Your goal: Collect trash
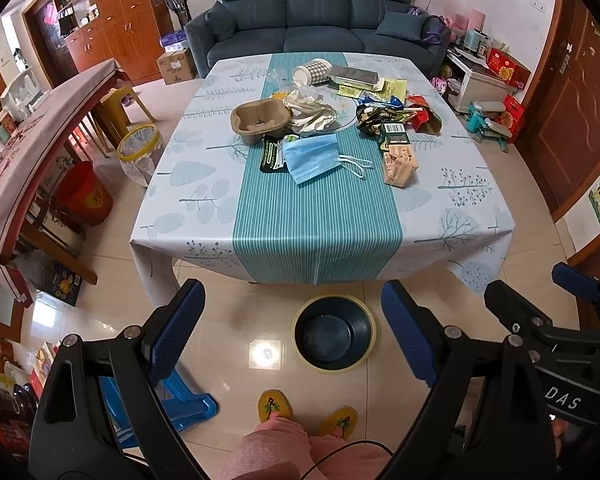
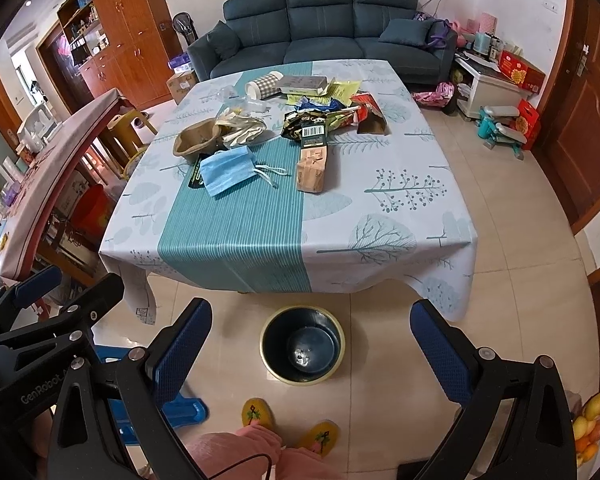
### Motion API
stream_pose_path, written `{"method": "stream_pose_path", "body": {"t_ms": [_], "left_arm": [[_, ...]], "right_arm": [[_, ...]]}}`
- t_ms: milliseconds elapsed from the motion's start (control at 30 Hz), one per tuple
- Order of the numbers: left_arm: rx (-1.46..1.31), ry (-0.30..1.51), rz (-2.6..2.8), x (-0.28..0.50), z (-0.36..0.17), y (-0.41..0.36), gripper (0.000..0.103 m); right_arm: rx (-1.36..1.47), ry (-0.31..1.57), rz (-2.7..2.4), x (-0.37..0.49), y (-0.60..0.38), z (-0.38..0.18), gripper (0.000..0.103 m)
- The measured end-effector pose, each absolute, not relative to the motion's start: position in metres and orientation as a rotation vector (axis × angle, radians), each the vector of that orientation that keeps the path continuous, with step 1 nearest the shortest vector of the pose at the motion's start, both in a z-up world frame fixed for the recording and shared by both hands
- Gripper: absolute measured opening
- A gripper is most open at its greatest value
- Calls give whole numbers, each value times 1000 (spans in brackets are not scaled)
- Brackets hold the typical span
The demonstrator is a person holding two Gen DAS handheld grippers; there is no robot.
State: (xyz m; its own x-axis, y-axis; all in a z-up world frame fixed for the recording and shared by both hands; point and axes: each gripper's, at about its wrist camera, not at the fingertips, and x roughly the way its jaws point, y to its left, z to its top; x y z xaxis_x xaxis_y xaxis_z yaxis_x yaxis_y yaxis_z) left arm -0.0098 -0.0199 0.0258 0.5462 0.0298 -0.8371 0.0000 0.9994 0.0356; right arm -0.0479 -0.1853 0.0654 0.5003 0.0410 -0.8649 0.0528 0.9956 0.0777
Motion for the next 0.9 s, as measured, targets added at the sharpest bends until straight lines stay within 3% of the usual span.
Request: {"method": "stream_pose_path", "body": {"t_ms": [900], "left_arm": [[31,995,19,-5,28,-19,89]], "right_arm": [[100,1048,-4,-46,-187,66,101]]}}
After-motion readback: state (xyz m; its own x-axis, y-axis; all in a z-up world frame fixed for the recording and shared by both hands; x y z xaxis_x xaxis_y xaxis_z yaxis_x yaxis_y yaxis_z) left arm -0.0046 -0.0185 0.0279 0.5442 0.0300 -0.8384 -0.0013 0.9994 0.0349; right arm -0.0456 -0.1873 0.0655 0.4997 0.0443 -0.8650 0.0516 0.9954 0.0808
